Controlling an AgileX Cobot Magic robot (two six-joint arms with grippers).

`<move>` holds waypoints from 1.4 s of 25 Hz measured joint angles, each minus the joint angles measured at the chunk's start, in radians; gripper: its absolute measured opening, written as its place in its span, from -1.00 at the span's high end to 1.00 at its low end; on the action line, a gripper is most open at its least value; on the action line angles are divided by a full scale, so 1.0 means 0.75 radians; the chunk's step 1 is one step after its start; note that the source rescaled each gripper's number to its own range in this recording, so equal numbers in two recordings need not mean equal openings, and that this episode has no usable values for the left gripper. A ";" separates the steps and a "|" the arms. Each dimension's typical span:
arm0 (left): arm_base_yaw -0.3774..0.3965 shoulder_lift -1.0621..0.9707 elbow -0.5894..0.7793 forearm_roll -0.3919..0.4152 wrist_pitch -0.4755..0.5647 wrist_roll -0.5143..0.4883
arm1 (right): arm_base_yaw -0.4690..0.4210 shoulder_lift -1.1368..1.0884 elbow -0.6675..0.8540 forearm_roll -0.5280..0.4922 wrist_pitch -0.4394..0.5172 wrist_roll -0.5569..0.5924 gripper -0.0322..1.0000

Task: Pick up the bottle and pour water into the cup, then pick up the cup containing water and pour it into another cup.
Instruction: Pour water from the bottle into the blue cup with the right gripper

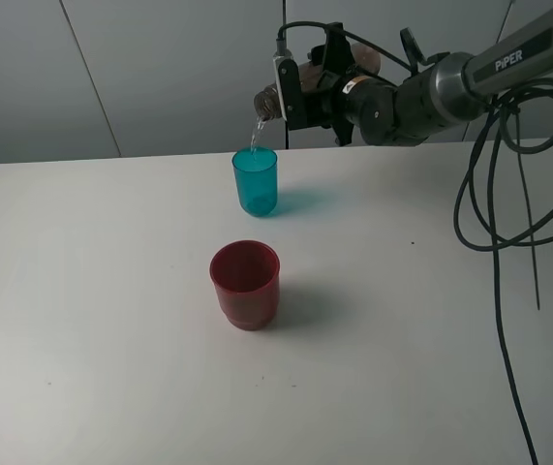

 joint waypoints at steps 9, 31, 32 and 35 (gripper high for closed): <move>0.000 0.000 0.000 0.000 0.000 0.000 | 0.000 0.000 0.000 0.000 0.000 -0.049 0.81; 0.000 0.000 0.000 0.000 0.000 0.000 | 0.000 0.000 0.000 0.000 -0.079 -0.140 0.81; 0.000 0.000 0.000 0.000 0.000 0.000 | 0.000 0.000 0.000 0.000 -0.082 -0.145 0.81; 0.000 0.000 0.000 0.000 0.000 0.000 | 0.000 0.000 0.000 0.000 -0.088 -0.165 0.81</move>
